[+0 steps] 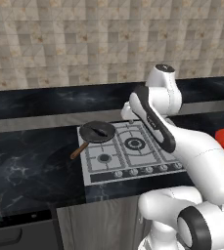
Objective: Place the fish on the plate and place the corn on the same plate.
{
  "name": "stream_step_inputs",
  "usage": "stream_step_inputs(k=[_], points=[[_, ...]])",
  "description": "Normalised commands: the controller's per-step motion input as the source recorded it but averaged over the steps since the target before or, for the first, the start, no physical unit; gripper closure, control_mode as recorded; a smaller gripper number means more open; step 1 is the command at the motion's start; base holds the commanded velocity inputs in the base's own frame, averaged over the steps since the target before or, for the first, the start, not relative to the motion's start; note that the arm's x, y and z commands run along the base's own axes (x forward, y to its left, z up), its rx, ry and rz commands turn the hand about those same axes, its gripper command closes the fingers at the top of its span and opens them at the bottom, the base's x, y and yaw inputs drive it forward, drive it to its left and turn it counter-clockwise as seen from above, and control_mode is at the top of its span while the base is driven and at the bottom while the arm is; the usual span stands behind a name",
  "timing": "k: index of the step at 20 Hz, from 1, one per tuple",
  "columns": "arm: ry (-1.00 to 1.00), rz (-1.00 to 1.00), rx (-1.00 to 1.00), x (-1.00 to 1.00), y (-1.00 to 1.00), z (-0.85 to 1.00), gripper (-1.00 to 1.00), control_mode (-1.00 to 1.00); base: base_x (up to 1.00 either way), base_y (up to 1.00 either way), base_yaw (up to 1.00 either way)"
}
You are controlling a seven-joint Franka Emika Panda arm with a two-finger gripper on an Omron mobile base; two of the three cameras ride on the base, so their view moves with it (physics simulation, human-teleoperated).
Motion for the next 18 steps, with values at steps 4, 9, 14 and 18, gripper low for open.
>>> stream_step_inputs(k=[4,9,14,18], points=[[0.05,0.08,0.02,0.47,0.26,-0.18,-1.0,-1.0,0.0,0.0,0.0],[0.03,0.04,-0.01,0.49,0.34,-0.19,-1.0,-1.0,0.0,0.0,0.0],[0.01,0.0,-0.07,0.53,0.24,-0.18,-1.0,-1.0,0.0,0.0,0.0],[0.0,0.0,-0.11,0.45,0.04,-0.26,-1.0,-1.0,0.0,0.0,0.0]])
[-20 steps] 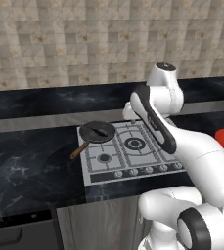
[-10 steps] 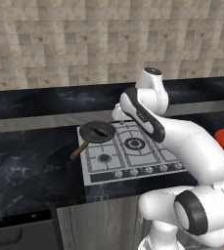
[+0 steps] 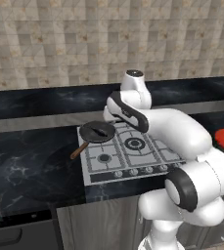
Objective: Place the fish on the plate and place the corn on the same plate.
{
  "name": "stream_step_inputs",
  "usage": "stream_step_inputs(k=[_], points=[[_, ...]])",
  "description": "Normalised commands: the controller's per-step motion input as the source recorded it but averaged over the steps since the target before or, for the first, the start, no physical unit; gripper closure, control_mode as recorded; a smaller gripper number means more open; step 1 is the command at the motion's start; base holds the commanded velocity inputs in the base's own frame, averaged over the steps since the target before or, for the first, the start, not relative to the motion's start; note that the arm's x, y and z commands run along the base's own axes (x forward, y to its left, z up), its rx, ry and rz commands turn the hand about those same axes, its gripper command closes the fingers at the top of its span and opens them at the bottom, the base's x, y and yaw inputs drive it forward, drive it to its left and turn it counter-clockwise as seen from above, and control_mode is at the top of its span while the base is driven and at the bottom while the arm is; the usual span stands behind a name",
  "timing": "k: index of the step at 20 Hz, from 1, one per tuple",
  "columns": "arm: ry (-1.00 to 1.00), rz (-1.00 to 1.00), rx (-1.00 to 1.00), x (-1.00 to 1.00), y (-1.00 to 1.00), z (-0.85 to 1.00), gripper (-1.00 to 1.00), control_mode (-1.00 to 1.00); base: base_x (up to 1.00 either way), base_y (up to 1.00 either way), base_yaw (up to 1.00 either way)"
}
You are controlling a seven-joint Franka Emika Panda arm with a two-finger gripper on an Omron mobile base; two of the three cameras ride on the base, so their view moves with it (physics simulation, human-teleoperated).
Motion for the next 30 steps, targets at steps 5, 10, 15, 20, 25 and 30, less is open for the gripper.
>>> stream_step_inputs(k=[5,10,15,20,25,30], points=[[0.0,-0.01,-0.09,0.4,0.02,-0.46,-1.0,-1.0,0.0,0.0,0.0],[0.0,0.0,0.0,0.38,0.17,-0.35,-1.0,-1.0,0.0,0.0,0.0],[0.0,0.0,0.0,0.37,0.26,-0.2,-1.0,-1.0,0.0,0.0,0.0],[0.0,0.0,0.0,0.44,0.22,-0.1,-1.0,-1.0,0.0,0.0,0.0],[0.0,0.0,0.0,0.51,0.14,-0.14,-1.0,-1.0,0.0,0.0,0.0],[0.0,0.0,0.0,0.49,0.06,-0.27,-1.0,-1.0,0.0,0.0,0.0]])
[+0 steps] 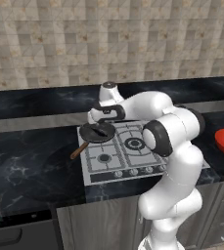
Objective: Place the fish on the plate and place the corn on the same plate.
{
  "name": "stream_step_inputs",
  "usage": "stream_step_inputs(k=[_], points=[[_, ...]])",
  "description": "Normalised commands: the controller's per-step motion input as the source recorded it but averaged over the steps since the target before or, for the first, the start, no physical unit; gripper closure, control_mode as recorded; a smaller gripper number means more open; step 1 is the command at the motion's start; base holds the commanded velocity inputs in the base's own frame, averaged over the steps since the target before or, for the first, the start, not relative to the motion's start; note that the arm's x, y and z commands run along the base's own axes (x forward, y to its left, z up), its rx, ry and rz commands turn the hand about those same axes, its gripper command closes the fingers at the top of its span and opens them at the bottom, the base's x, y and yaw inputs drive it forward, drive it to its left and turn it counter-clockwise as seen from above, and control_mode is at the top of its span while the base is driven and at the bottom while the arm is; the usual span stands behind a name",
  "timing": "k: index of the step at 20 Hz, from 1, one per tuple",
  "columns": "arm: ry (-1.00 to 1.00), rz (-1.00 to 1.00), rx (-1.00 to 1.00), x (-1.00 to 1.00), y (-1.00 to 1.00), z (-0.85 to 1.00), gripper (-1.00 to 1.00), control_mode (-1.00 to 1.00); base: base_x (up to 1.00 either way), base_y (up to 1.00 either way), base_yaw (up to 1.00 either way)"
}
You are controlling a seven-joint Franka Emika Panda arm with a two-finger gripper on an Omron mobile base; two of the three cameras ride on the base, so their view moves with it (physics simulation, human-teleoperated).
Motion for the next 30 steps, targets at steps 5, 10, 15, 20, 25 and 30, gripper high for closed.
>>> stream_step_inputs(k=[5,10,15,20,25,30], points=[[0.0,0.0,0.0,0.39,0.08,-0.28,-1.0,-1.0,0.0,0.0,0.0],[0.0,0.0,0.0,0.35,0.14,-0.31,-1.0,-1.0,0.0,0.0,0.0],[0.0,0.0,0.0,0.3,0.09,-0.31,-1.0,-1.0,0.0,0.0,0.0],[0.0,0.0,0.0,0.19,0.01,-0.29,-1.0,-1.0,0.0,0.0,0.0],[0.0,0.0,0.0,0.18,0.0,-0.25,-1.0,-1.0,0.0,0.0,0.0],[0.0,0.0,0.0,0.12,0.0,-0.25,-1.0,-1.0,0.0,0.0,0.0]])
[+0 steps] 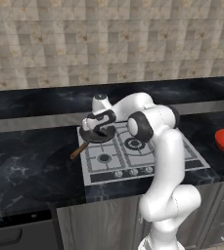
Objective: Place the fish on the plate and place the corn on the same plate.
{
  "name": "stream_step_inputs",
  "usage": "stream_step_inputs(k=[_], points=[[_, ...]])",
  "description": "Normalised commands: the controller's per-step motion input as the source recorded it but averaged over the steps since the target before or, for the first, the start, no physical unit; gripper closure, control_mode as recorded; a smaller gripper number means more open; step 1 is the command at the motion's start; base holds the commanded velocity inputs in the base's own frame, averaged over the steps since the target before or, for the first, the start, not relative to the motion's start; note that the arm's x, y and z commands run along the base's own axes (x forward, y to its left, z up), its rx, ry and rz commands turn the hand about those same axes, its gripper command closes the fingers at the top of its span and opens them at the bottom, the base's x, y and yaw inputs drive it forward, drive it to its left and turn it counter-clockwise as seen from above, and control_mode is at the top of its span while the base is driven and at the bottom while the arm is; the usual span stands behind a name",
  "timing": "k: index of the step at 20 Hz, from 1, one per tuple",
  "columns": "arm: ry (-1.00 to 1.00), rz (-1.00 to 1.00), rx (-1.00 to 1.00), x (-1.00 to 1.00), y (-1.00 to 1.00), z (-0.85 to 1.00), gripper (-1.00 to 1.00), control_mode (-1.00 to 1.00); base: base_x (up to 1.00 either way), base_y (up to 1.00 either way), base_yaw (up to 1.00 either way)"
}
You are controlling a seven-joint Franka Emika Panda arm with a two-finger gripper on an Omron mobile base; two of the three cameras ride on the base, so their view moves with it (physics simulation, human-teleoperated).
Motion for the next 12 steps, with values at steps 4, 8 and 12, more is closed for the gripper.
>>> stream_step_inputs(k=[4,8,12], points=[[0.0,0.0,0.0,0.08,0.0,-0.23,-1.0,-1.0,0.0,0.0,0.0],[0.0,0.0,0.0,0.06,0.0,-0.23,-1.0,-1.0,0.0,0.0,0.0],[0.0,0.0,0.0,0.01,0.0,-0.26,-1.0,-1.0,0.0,0.0,0.0]])
